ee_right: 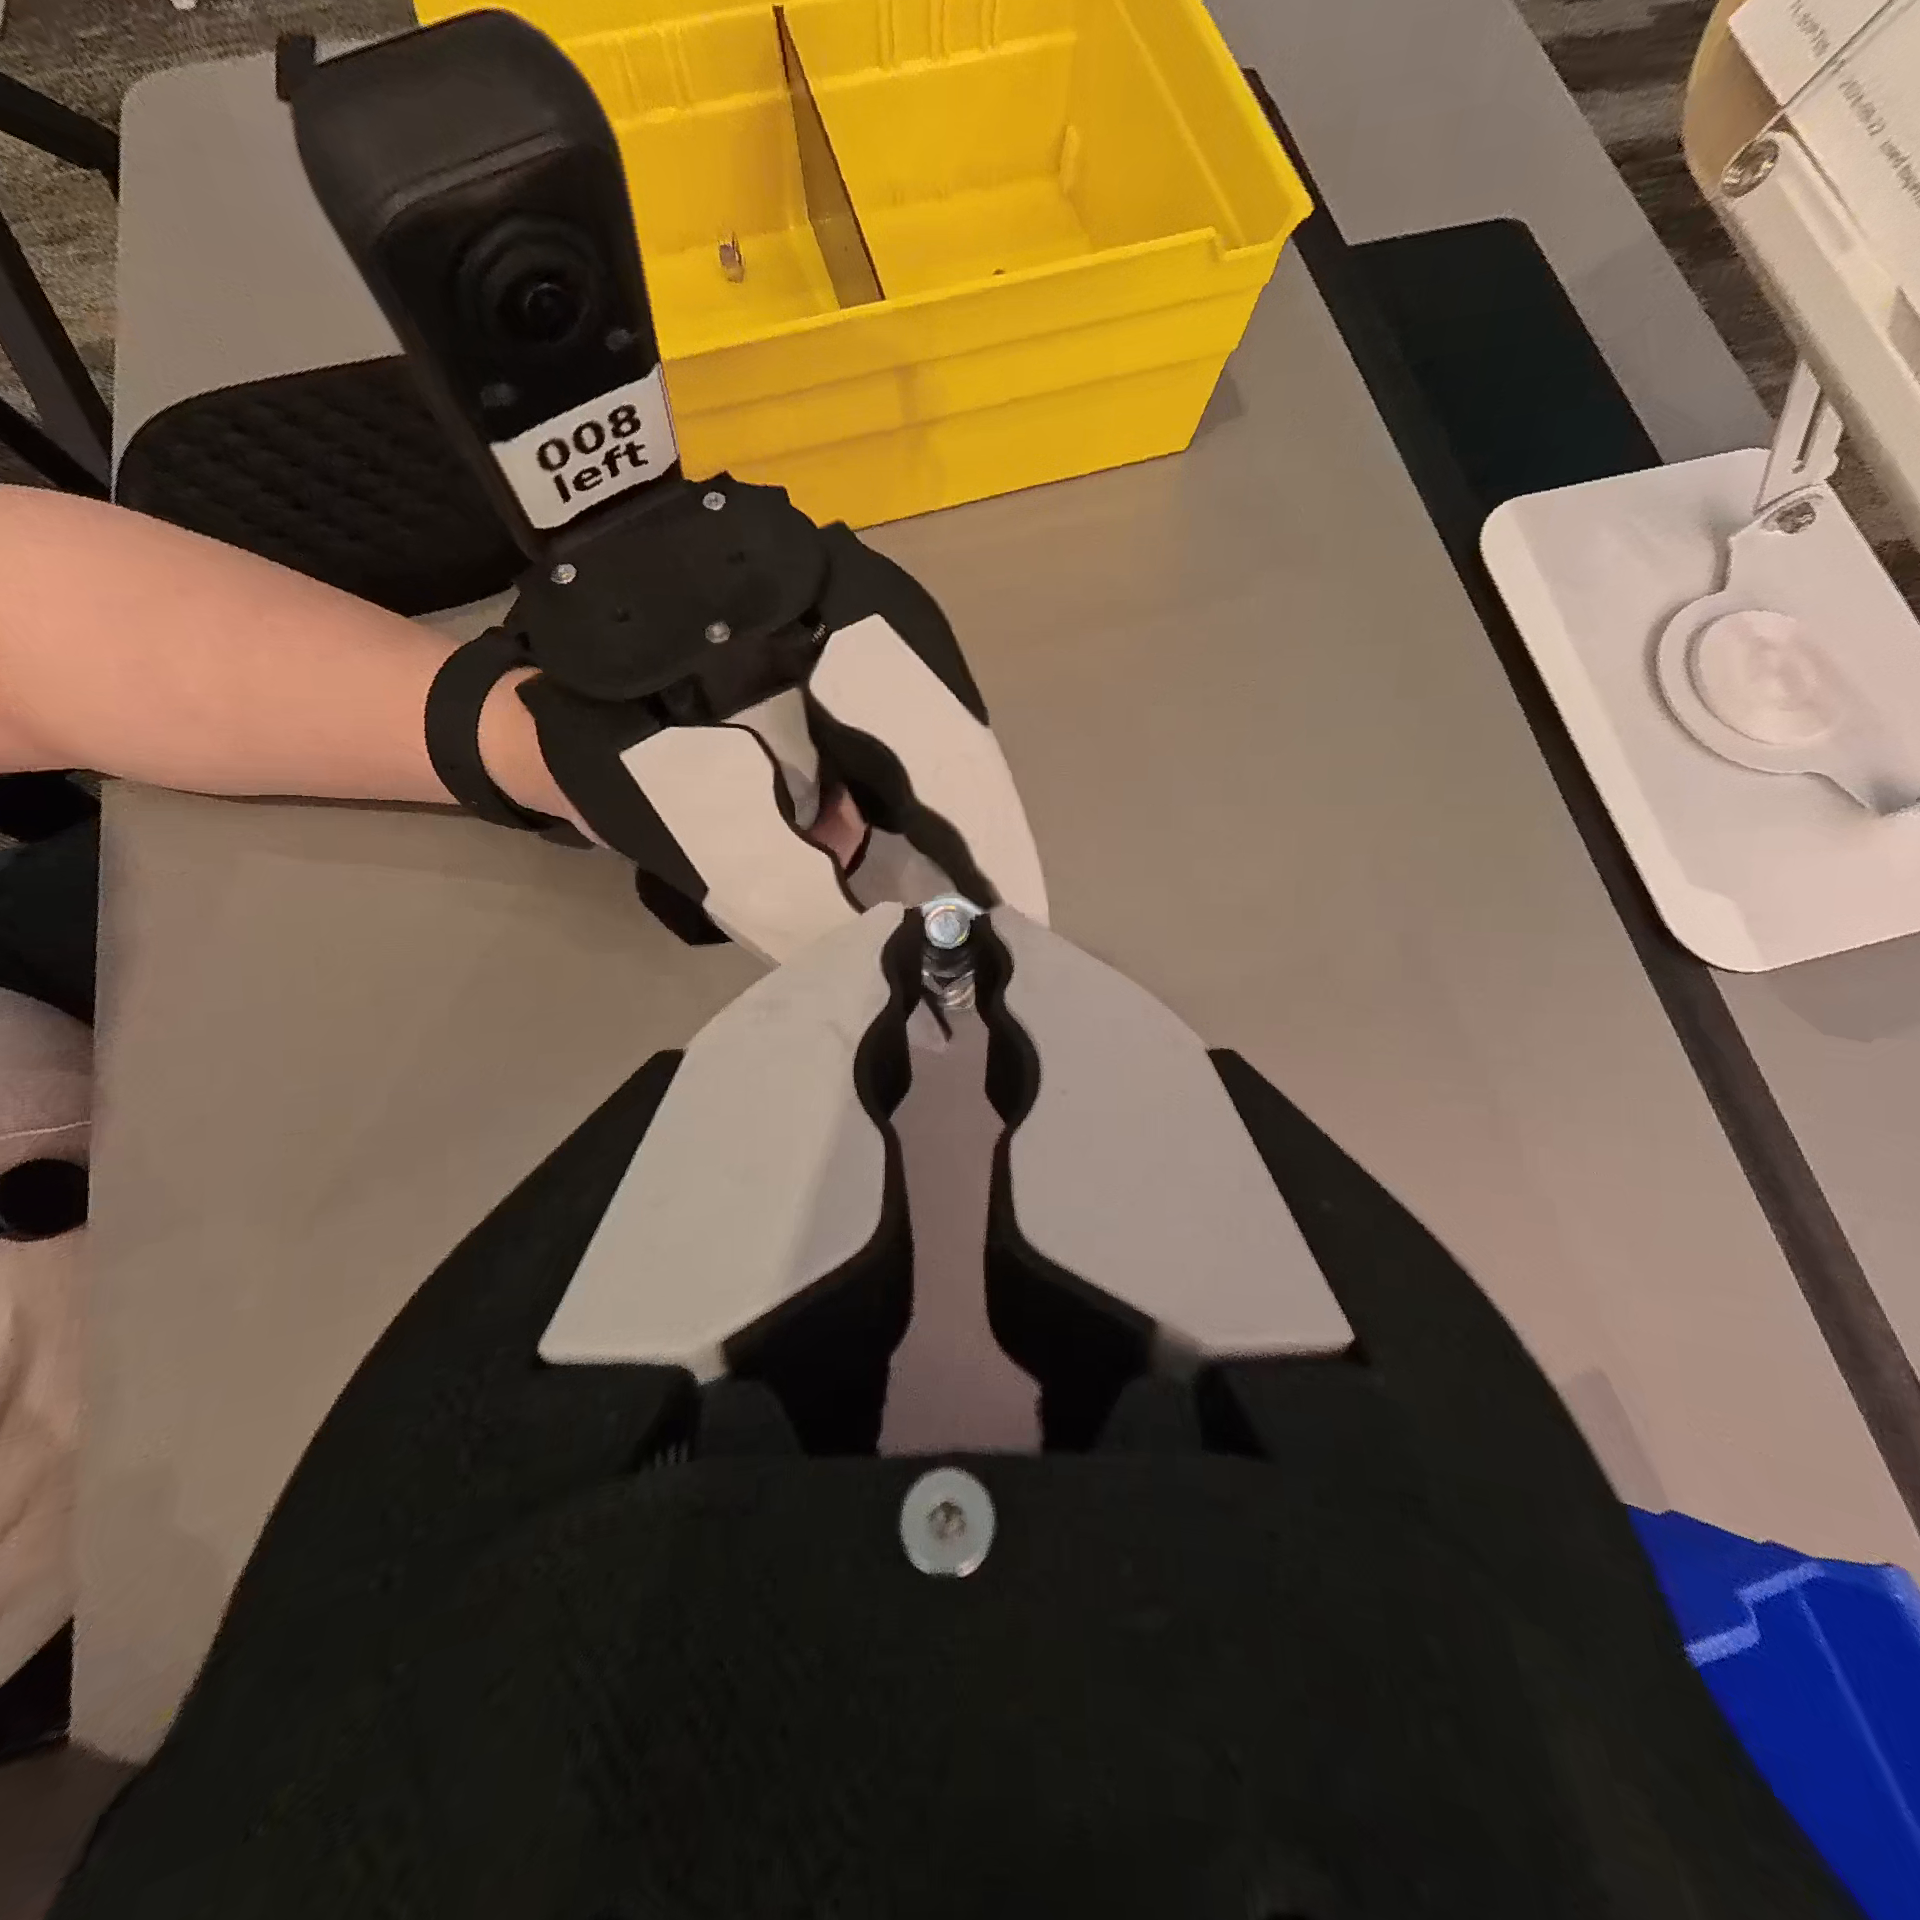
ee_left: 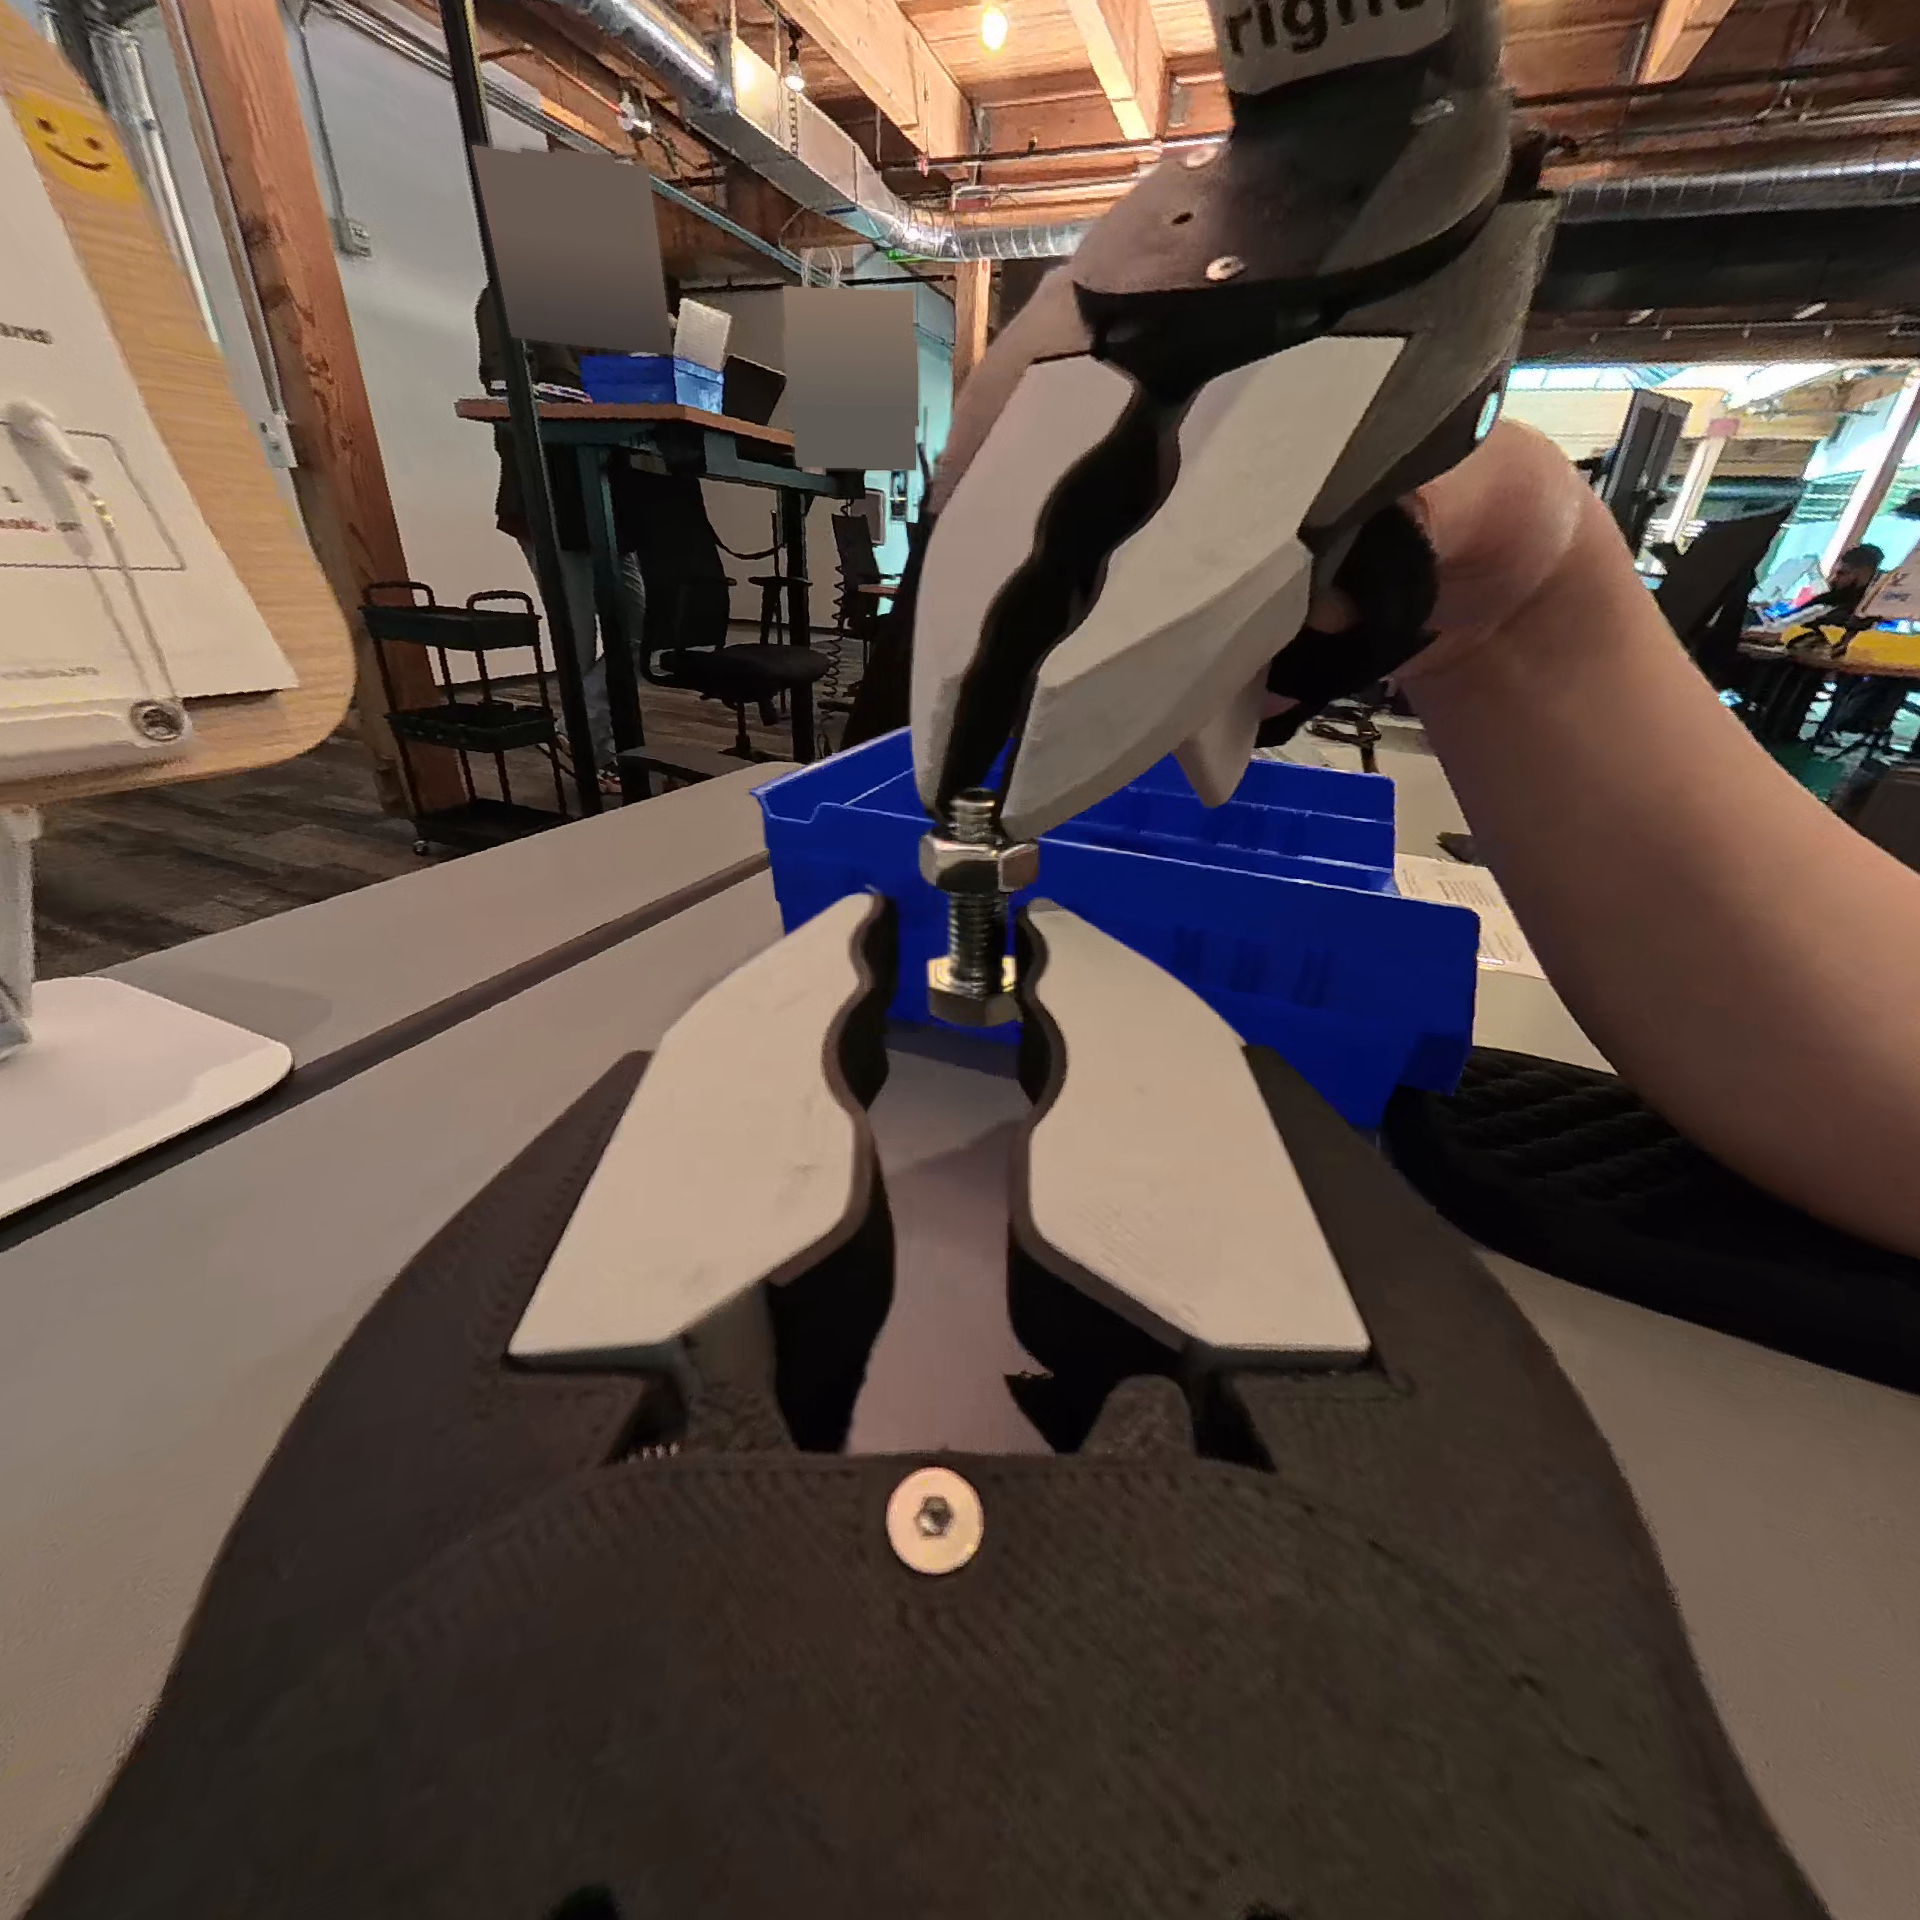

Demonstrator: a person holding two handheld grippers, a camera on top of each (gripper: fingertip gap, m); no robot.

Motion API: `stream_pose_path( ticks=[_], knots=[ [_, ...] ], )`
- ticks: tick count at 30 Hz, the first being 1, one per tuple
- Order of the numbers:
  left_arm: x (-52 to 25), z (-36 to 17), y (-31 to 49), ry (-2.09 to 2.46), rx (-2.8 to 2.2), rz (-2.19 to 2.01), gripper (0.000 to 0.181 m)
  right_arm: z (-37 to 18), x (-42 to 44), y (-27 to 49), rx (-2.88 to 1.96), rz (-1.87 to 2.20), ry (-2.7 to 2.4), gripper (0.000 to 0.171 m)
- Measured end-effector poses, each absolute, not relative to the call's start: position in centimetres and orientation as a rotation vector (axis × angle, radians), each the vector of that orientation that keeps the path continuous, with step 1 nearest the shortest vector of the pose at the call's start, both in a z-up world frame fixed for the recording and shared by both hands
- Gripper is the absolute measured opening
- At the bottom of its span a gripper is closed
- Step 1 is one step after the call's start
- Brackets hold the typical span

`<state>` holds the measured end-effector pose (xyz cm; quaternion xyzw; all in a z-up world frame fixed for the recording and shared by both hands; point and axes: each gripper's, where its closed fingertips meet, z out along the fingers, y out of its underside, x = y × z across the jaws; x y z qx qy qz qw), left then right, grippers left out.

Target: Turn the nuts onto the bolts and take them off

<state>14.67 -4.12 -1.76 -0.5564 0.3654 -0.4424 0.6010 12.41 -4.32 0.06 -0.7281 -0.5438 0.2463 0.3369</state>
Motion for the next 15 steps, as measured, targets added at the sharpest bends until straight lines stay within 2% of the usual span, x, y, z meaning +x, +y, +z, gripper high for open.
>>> stream_pose_path(
  ticks=[3, 9, 12, 15],
  knots=[
    [14.3, -1.7, -3.48, 0.809, -1.311, -1.025, 0.035, 0.24, 12.51, -4.17, -1.897, 0.653, -1.4, 0.01],
    [14.75, -1.88, -4.18, 0.849, -1.311, -1.112, 0.042, 0.42, 12.55, -3.77, -1.884, 0.614, -1.387, 0.01],
    [14.87, -2.13, -4.06, 0.854, -1.325, -1.088, 0.037, 0.43, 12.7, -3.8, -1.881, 0.612, -1.391, 0.01],
    [14.91, -2.33, -4.07, 0.871, -1.33, -1.072, 0.021, 0.42, 12.7, -3.87, -1.873, 0.597, -1.402, 0.01]
  ],
)
